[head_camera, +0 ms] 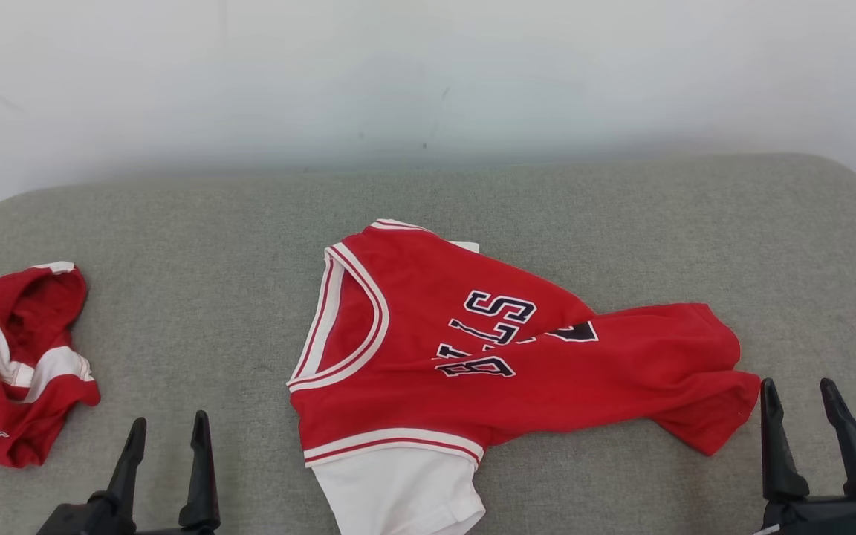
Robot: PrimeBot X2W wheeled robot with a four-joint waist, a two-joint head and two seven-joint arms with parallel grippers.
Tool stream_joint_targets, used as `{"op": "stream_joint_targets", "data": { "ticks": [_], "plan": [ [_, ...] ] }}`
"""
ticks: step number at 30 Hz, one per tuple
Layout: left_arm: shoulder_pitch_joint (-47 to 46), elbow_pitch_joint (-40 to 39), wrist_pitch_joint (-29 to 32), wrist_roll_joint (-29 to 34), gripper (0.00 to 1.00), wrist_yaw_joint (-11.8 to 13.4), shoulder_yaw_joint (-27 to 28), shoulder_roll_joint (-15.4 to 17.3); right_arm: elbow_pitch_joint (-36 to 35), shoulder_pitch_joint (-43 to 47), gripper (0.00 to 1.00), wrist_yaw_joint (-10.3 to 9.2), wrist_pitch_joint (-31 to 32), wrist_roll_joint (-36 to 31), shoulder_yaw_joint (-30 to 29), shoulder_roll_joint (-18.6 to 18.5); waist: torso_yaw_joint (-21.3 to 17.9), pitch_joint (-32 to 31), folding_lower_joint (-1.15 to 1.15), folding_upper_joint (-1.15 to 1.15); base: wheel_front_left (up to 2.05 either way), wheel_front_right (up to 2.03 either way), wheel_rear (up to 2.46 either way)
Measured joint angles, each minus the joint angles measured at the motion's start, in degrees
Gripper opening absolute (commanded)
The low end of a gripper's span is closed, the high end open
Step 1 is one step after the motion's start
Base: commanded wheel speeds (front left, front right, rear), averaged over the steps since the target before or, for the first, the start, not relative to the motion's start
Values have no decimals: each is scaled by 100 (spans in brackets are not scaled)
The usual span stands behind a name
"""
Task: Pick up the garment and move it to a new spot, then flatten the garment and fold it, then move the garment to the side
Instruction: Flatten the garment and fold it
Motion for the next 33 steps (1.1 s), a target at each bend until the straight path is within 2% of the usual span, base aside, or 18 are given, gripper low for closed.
{"op": "stream_joint_targets", "data": {
  "ticks": [5, 12, 28, 33],
  "plan": [
    [58, -58, 0, 52, 100, -3, 97, 0, -321, 277, 100, 0, 0, -263, -47, 247, 39, -102, 0, 0, 0, 0, 0],
    [138, -76, 0, 174, 100, -7, 180, 1, -370, 422, 100, 0, 0, -389, -22, 435, 136, -218, 0, 0, 0, 0, 0],
    [199, 12, 0, 183, 100, -52, 105, 1, -236, 452, 100, 0, 0, -423, 55, 414, 207, -216, 0, 0, 0, 0, 0],
    [186, 200, 0, 68, 100, -105, -136, 2, 176, 426, 100, 0, 1, -425, -71, 318, 195, -123, 0, 0, 0, 0, 0]
  ]
}}
